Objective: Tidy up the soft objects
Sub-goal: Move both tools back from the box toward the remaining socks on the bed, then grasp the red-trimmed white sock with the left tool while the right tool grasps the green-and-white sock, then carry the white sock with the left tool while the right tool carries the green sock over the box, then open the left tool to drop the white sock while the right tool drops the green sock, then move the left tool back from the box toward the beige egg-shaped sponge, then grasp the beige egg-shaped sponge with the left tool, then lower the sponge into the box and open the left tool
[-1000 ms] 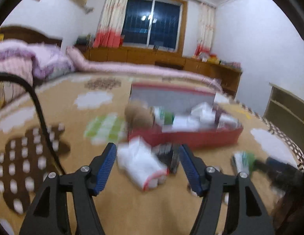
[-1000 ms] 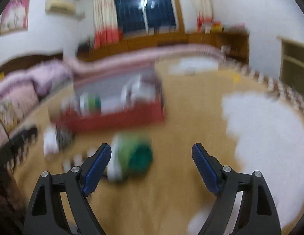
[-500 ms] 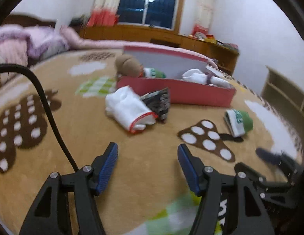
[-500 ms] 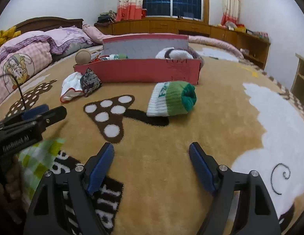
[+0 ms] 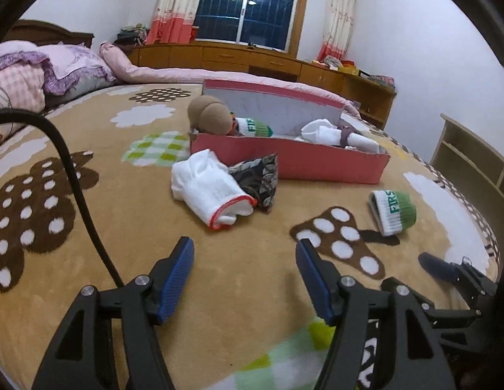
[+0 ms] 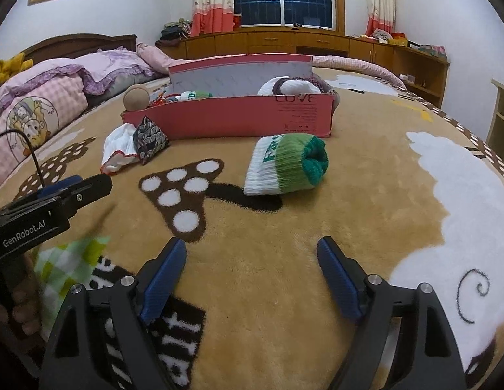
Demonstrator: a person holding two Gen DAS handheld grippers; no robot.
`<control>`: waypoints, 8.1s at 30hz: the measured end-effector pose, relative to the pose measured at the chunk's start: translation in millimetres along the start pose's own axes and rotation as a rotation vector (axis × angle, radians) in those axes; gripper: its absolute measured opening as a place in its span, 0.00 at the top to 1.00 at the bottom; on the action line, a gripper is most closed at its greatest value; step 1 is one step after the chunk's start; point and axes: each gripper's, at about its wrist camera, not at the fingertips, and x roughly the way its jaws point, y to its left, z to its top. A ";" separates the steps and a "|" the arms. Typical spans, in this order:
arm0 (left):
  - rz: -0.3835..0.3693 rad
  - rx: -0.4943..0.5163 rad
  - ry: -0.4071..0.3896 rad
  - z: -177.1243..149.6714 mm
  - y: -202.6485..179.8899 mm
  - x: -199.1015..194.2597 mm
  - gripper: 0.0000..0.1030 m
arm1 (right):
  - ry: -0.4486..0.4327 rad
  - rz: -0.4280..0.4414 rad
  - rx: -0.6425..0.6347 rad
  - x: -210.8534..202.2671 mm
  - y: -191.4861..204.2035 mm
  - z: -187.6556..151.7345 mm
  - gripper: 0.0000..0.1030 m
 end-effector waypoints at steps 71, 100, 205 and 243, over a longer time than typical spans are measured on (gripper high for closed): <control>-0.059 -0.056 0.059 40.7 23.4 11.8 0.85 | 0.019 0.189 0.073 11.1 -43.4 44.5 0.77; 0.023 0.311 0.267 164.8 -1.9 196.4 0.85 | -0.050 0.090 -0.188 122.5 -69.4 196.4 0.70; 0.122 -0.050 0.244 76.1 63.1 75.5 0.61 | 0.071 0.127 -0.160 57.0 -12.1 90.9 0.16; -0.047 -0.125 0.098 66.9 31.2 22.9 0.41 | 0.166 0.179 -0.060 78.9 -28.9 86.0 0.08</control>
